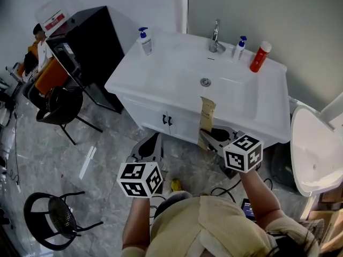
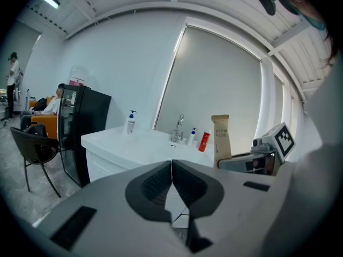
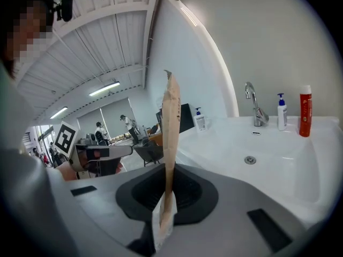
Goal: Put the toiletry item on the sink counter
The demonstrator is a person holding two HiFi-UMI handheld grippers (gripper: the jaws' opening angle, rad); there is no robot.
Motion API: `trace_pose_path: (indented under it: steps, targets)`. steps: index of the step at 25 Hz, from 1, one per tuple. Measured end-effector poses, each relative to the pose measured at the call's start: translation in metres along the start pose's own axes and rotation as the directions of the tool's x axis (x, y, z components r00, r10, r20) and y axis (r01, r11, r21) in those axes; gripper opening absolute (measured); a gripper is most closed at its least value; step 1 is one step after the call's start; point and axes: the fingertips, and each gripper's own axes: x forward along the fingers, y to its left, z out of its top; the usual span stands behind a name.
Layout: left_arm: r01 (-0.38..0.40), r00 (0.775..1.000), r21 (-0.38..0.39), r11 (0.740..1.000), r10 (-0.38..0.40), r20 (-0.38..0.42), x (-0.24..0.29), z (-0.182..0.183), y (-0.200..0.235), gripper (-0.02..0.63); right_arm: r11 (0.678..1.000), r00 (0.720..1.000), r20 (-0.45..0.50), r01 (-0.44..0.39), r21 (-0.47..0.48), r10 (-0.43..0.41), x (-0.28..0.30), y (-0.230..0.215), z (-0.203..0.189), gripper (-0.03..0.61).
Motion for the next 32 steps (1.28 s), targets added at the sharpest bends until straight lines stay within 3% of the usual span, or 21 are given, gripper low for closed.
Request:
trace_pose_path:
  steps: [9, 15, 32]
  targets:
    - [0.040, 0.998, 0.035, 0.999, -0.039, -0.042, 0.020, 0.017, 0.053, 0.039, 0.999, 0.999, 0.022, 0.042, -0.011, -0.041, 0.058, 0.004, 0.025, 0.042]
    - [0.058, 0.998, 0.031, 0.998, -0.057, -0.039, 0.032, 0.025, 0.066, 0.038, 0.999, 0.999, 0.004, 0.051, -0.015, -0.051, 0.076, 0.001, 0.032, 0.042]
    - [0.027, 0.998, -0.002, 1.000, -0.027, -0.052, 0.118, 0.054, 0.098, 0.040, 1.000, 0.999, -0.033, 0.014, 0.003, -0.014, 0.140, -0.070, 0.070, 0.043]
